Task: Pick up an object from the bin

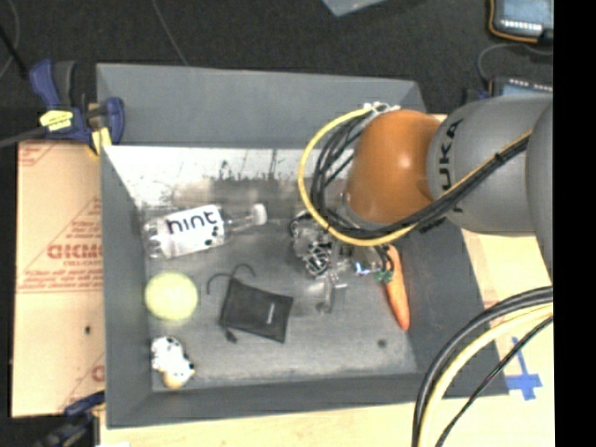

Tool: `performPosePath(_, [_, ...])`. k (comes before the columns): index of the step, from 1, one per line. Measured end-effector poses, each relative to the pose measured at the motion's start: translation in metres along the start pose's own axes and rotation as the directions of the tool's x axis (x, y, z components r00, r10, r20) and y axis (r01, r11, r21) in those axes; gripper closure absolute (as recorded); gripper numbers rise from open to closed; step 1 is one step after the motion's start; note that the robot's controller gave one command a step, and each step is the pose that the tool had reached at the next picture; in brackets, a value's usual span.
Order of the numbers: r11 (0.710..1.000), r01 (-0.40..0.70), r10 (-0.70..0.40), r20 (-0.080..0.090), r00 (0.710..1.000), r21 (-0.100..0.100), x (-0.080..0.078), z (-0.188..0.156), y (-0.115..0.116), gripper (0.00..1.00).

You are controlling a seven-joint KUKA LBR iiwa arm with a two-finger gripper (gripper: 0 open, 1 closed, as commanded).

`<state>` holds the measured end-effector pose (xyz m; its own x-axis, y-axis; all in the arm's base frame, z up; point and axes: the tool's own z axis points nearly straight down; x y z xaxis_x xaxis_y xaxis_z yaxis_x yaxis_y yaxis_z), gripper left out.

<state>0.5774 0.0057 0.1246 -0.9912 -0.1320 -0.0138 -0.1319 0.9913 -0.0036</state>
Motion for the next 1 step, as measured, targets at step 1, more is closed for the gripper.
performPosePath(1, [0.997,-0.075,0.075,-0.002,0.997,0.0,0.0188,0.0109,0.0236,0.0])
